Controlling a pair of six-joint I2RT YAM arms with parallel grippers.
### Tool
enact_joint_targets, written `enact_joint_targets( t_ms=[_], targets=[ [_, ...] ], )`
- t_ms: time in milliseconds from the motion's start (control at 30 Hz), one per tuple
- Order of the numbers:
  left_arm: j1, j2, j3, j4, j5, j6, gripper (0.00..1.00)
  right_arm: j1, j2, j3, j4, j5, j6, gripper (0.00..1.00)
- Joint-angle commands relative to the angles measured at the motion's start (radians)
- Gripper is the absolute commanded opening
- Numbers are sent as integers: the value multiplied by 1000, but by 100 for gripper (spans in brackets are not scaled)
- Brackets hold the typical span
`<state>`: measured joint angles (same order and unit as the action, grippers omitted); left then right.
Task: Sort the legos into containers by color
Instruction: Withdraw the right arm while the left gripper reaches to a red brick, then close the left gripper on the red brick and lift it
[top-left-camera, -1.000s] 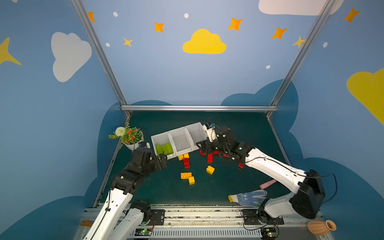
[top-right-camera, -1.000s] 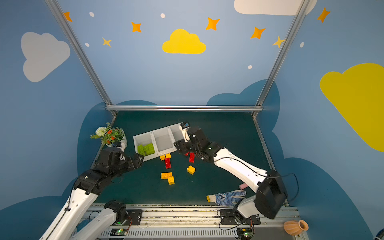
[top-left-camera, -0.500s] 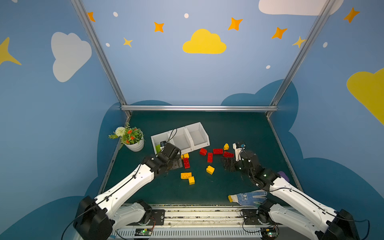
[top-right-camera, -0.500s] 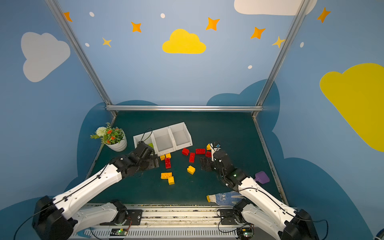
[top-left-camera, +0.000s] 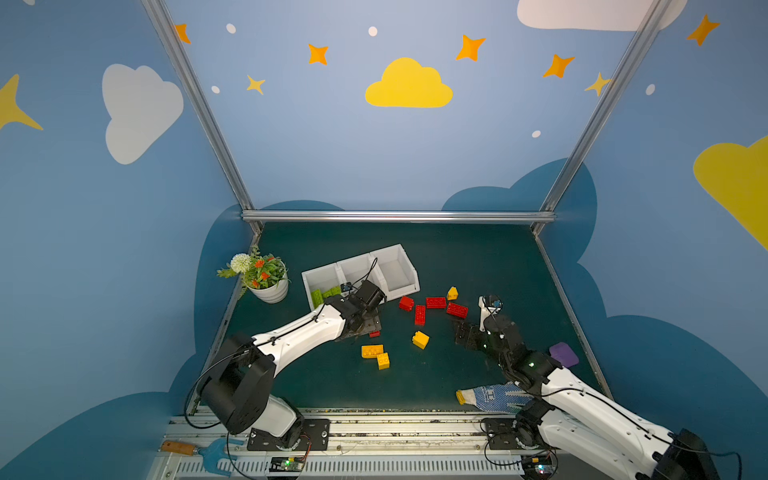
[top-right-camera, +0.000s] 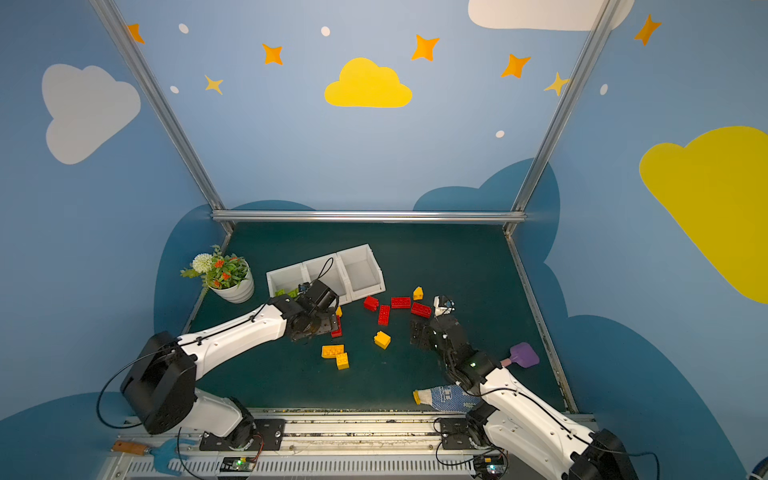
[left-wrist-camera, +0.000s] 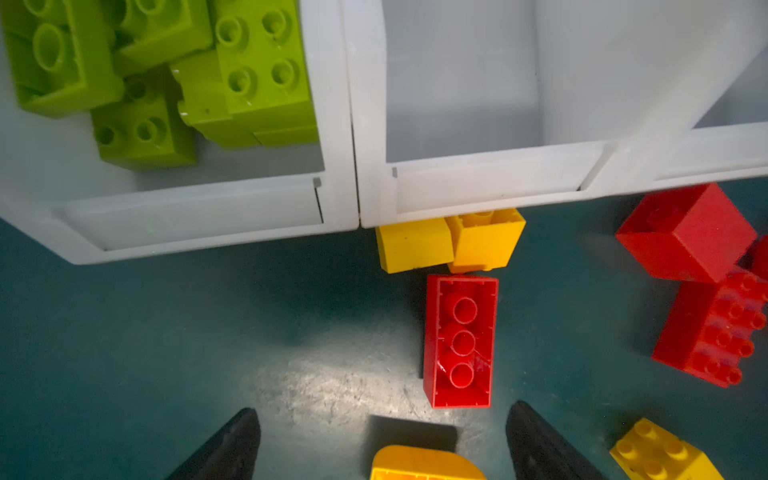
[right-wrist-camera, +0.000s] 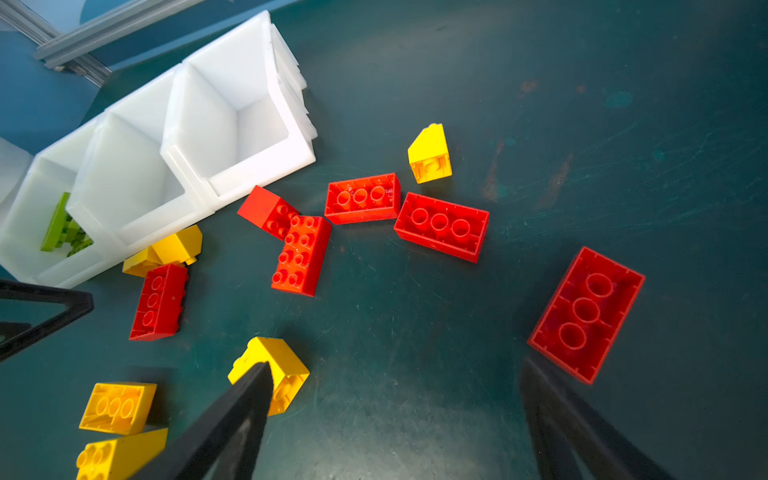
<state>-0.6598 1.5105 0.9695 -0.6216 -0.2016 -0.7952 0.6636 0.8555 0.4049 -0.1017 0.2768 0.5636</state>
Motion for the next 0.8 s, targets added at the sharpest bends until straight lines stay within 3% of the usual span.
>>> enact_joint_targets(
  t_ms=[0, 333, 533, 633, 767],
  targets=[
    [-4, 53, 36, 6, -19, -24, 91, -4, 30, 11, 23, 15, 15, 90],
    [-13, 200, 114, 9, -33, -10, 89, -4, 45, 20, 17, 30, -4, 90],
    [-23, 266, 156, 16, -27, -4, 82, -5, 57, 23, 18, 38, -8, 90],
    [-31, 291, 167, 21, -32, -7, 75, -5, 62, 25, 18, 38, -8, 90],
    [-40, 325, 185, 17, -32, -3, 57, -5, 67, 25, 18, 36, -8, 90]
  ],
)
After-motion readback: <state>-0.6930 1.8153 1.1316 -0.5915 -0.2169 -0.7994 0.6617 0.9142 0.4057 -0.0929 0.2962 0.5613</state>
